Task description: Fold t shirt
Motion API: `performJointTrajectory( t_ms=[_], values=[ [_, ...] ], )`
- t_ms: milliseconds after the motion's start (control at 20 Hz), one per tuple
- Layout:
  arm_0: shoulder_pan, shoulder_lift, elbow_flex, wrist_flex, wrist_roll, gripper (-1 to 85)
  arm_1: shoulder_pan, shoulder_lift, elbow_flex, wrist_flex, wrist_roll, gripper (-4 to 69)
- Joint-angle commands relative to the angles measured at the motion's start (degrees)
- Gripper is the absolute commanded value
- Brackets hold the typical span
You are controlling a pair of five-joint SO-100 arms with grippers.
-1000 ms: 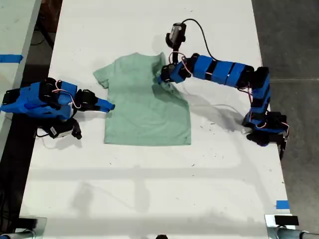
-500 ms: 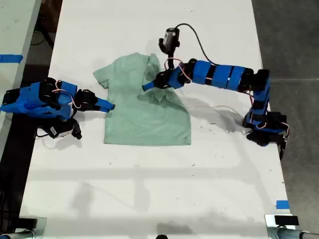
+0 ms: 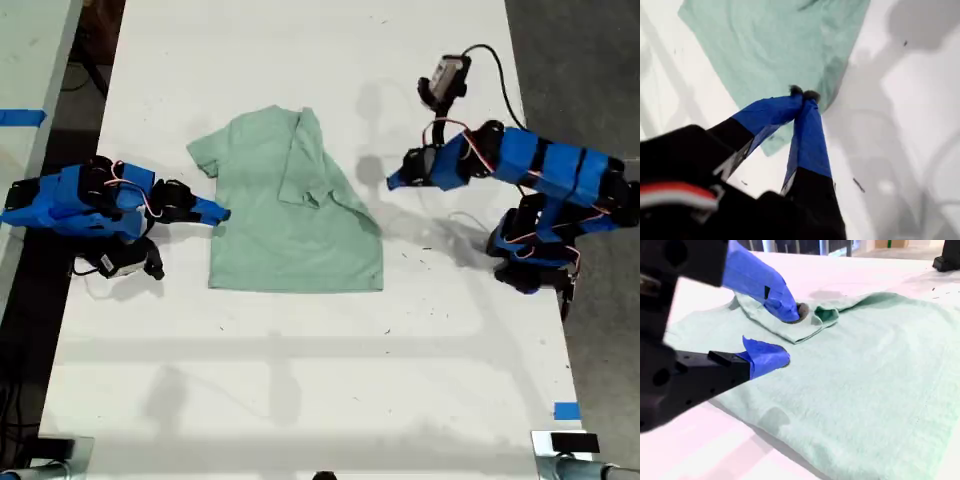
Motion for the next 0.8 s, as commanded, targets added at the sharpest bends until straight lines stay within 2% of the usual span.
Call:
performJointTrajectory(
  t_ms=[0,100,200,350,750],
  values=[
    [-1.1,0.6,0.2,0.1,0.2,10.4,-5.4,27.2,24.4,-4.7,7.0,-0.8],
    [-1.1,0.6,0.2,0.1,0.2,10.4,-8.5,43.2,38.1,-3.5,11.3,-0.8],
    [-1.1,0.6,0.2,0.1,0.2,10.4,-11.0,59.8,49.7,1.2,15.8,-0.7],
    [-1.1,0.6,0.2,0.1,0.2,10.5,-16.3,59.3,54.4,6.2,26.6,-0.7],
    [-1.2,0.6,0.2,0.1,0.2,10.6,-18.3,59.2,54.5,9.8,28.2,-0.7]
  ],
)
